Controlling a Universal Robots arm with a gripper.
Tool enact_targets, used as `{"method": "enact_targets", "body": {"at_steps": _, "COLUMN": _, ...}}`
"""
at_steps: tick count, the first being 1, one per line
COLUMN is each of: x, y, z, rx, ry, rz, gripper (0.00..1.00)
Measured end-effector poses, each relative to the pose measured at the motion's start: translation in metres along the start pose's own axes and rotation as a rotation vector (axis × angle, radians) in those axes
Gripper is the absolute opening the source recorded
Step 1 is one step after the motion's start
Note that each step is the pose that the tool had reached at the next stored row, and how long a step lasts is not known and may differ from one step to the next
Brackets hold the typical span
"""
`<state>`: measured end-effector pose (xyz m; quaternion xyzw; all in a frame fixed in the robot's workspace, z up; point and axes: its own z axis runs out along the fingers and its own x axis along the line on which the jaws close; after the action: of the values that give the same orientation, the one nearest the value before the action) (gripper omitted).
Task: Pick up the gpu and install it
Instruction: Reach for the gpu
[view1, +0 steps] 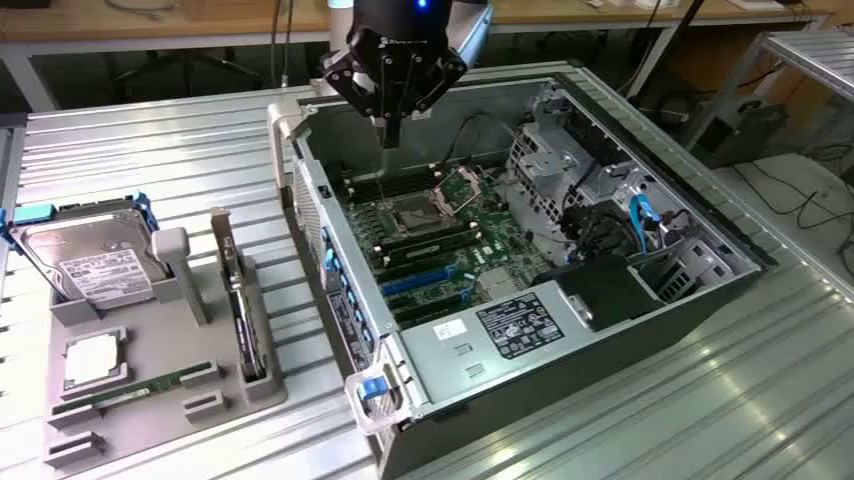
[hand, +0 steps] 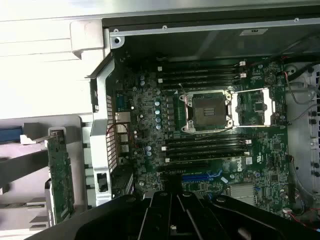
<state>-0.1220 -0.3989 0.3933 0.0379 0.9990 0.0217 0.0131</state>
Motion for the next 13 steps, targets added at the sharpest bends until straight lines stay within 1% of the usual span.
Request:
{"method": "enact_targets", "body": {"at_steps": 10, "x": 0.0009, "y": -0.0005, "z": 0.0000, "rx": 0.0001, "ry": 0.0000, "rz": 0.000, "gripper": 0.11}}
{"method": "enact_targets", "body": {"at_steps": 11, "x": 0.0023, "y": -0.0018, "z": -0.0002, "rx": 0.0001, "ry": 0.0000, "rz": 0.000, "gripper": 0.11}}
{"method": "enact_targets", "body": {"at_steps": 13, "x": 0.0090, "y": -0.0074, "z": -0.0006, "rx": 0.0001, "ry": 0.0000, "rz": 0.000, "gripper": 0.11}}
